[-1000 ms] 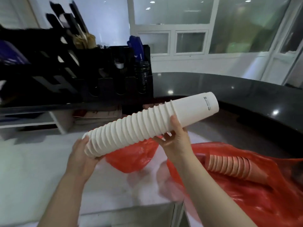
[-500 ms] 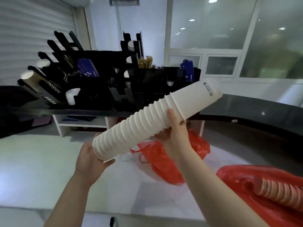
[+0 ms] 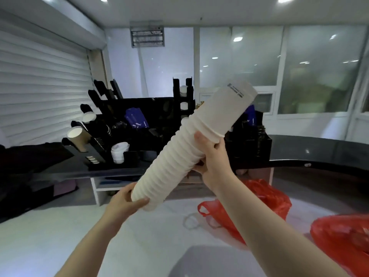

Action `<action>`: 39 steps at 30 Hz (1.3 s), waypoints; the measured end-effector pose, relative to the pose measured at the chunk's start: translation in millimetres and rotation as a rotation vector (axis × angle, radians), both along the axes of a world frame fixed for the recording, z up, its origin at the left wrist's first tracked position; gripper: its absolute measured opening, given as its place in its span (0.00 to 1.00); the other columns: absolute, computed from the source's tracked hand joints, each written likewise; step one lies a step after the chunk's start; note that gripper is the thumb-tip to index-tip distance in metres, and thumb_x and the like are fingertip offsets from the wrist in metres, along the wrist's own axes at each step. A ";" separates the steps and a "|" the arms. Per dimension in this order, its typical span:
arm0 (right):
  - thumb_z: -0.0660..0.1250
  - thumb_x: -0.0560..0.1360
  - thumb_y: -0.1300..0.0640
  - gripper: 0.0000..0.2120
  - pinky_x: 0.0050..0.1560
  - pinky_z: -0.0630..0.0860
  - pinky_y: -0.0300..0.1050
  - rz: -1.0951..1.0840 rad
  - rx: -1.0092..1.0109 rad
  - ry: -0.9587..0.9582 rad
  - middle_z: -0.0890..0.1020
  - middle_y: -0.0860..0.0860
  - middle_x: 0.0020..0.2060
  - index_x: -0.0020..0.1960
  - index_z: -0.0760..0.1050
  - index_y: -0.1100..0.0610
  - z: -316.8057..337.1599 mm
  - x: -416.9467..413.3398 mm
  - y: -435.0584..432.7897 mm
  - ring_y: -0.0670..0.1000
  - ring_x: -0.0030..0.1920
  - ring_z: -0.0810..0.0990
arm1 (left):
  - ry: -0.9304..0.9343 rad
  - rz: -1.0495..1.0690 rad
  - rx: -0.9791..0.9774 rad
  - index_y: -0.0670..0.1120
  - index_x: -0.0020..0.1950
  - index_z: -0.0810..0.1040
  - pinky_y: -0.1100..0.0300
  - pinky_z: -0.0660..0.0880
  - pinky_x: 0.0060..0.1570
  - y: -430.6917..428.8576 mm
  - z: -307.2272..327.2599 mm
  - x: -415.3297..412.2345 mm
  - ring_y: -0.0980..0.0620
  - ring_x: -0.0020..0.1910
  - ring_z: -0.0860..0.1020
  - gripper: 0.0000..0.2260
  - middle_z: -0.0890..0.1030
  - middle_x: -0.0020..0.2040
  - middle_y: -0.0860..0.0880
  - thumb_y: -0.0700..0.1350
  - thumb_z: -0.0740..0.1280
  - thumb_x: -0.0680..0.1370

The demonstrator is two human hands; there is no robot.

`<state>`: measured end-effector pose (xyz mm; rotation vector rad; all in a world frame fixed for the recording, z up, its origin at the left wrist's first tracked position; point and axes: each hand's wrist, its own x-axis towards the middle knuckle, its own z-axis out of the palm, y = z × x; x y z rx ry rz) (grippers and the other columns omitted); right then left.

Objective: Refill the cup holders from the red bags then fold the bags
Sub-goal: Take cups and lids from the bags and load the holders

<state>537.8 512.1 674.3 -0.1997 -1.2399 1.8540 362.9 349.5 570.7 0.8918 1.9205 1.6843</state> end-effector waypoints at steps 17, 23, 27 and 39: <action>0.79 0.64 0.56 0.27 0.54 0.79 0.61 -0.245 0.358 0.204 0.82 0.40 0.46 0.57 0.70 0.45 158.5 -68.0 96.4 0.49 0.52 0.82 | 0.330 -0.016 0.241 0.52 0.59 0.79 0.62 0.74 0.50 184.2 163.3 -90.8 0.55 0.52 0.80 0.20 0.83 0.50 0.56 0.34 0.67 0.72; 0.79 0.58 0.51 0.35 0.55 0.78 0.61 -0.332 0.484 0.225 0.80 0.44 0.53 0.62 0.68 0.46 191.3 -85.9 141.6 0.49 0.54 0.81 | 0.287 -0.102 0.284 0.52 0.58 0.80 0.57 0.74 0.55 249.0 201.0 -107.8 0.51 0.53 0.80 0.21 0.84 0.51 0.51 0.33 0.62 0.71; 0.80 0.57 0.51 0.37 0.56 0.78 0.58 -0.388 0.556 0.204 0.80 0.44 0.54 0.63 0.68 0.46 193.9 -95.3 161.5 0.47 0.54 0.80 | 0.143 -0.090 0.335 0.43 0.66 0.72 0.51 0.72 0.58 287.8 201.4 -117.5 0.44 0.54 0.77 0.22 0.78 0.58 0.39 0.31 0.62 0.72; 0.80 0.63 0.50 0.29 0.45 0.82 0.57 -0.353 0.560 0.005 0.82 0.41 0.48 0.59 0.71 0.46 178.8 -97.0 152.5 0.45 0.46 0.84 | 0.148 -0.037 0.198 0.45 0.46 0.82 0.62 0.78 0.35 263.5 147.2 -137.8 0.50 0.38 0.84 0.07 0.85 0.40 0.46 0.36 0.65 0.74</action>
